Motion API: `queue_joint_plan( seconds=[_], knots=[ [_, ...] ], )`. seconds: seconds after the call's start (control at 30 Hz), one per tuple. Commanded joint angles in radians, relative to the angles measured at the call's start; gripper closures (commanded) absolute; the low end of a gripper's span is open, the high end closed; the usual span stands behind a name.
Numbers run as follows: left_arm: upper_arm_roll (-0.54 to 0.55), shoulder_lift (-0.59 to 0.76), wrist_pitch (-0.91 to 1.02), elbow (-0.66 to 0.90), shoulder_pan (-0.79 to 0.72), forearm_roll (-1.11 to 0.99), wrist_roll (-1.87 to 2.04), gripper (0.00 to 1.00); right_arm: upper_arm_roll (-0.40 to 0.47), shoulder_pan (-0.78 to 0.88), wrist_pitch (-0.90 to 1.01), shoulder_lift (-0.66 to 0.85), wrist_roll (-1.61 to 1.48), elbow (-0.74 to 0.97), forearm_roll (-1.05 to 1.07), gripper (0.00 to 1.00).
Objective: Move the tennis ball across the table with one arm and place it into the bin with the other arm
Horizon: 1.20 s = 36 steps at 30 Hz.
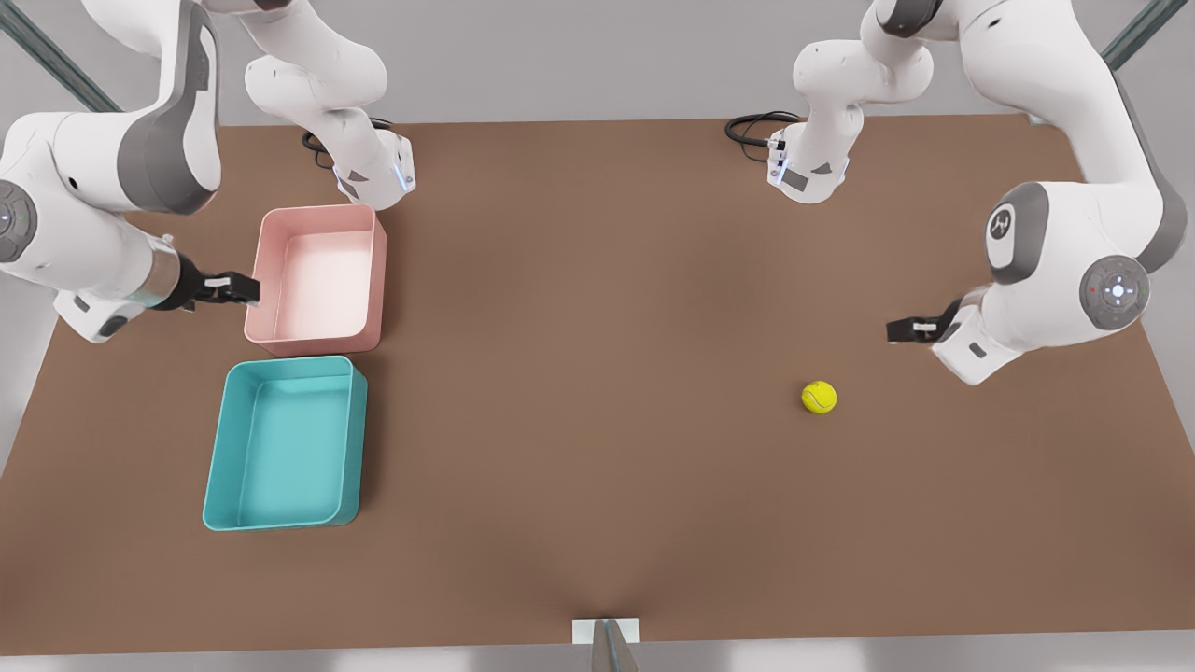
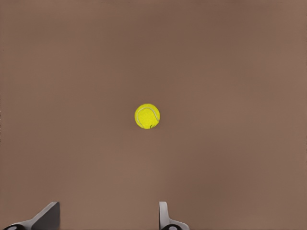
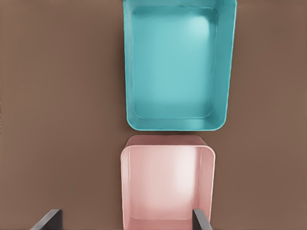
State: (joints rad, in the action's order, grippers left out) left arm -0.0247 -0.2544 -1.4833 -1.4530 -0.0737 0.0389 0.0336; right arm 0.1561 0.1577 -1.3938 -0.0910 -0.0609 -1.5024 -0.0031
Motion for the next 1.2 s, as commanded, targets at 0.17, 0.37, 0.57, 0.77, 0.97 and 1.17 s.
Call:
queue_joint_plan(
  seconds=[0.17,0.37,0.57,0.77,0.97,1.17],
  knots=[
    [-0.032,-0.002,-0.208,-0.075,0.0,0.041,-0.288,0.79,0.002,0.009,-0.131,-0.001,-0.053,-0.004,-0.008,0.0],
    [-0.003,-0.028,-0.68,-0.389,0.015,-0.291,-1.692,0.79,-0.001,-0.027,-0.126,-0.004,-0.062,0.001,-0.011,0.0],
    [0.028,-0.112,-0.687,-0.446,0.014,-0.272,-1.738,0.79,-0.001,-0.027,-0.128,-0.007,-0.062,0.001,-0.011,0.0],
    [0.029,-0.184,-0.657,-0.448,0.008,-0.274,-1.726,0.79,-0.001,-0.029,-0.14,-0.022,-0.066,-0.004,-0.012,0.0],
    [0.032,-0.22,-0.73,-0.48,0.009,-0.275,-1.67,0.79,-0.001,-0.03,-0.142,-0.033,-0.066,-0.006,-0.012,0.0],
    [0.032,-0.218,-0.833,-0.552,0.026,-0.281,-1.672,0.79,0.0,-0.029,-0.14,-0.033,-0.068,-0.007,-0.014,0.0]
  ],
)
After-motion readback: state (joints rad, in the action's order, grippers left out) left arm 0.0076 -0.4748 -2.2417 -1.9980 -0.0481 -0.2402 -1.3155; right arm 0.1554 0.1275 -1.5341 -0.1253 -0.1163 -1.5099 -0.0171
